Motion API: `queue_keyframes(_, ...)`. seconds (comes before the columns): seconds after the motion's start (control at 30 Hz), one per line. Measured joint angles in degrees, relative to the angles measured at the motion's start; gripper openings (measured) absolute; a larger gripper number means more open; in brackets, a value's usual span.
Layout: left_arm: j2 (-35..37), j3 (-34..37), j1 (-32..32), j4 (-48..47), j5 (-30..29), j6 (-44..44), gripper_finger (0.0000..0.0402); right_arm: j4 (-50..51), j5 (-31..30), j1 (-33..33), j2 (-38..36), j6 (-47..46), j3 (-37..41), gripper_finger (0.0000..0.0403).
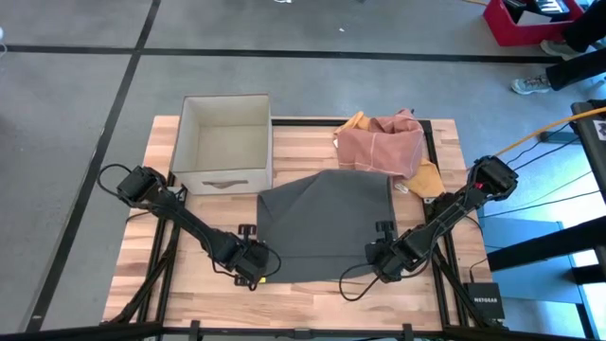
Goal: Fold towel
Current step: Fold the grey towel
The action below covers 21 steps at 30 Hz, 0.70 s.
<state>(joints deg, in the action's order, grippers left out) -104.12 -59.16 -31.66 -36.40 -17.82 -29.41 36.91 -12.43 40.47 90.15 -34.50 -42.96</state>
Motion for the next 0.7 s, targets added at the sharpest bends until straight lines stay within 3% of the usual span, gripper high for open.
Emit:
queue_keyframes(0.13, 0.3, 0.0, -0.3, 0.2, 0.1, -1.2, 0.0013, 0.1, 0.0, 0.0, 0.0, -0.1, -0.1, 0.0036)
queue_keyframes(0.33, 3.9, -3.8, -0.5, -3.7, -1.1, -5.5, 0.0003, 5.1, 0.5, 0.0, 0.2, -0.6, -4.2, 0.0059)
queue_keyframes(0.53, 6.9, -7.1, -0.6, -5.1, 0.6, -6.6, 0.0002, 15.5, 0.8, 0.0, 0.1, -1.5, -11.2, 0.0124)
queue_keyframes(0.7, 7.5, -7.7, -0.5, -5.3, 0.2, -6.3, 0.0002, 16.8, 1.8, 0.0, 0.0, -1.2, -10.0, 0.0167)
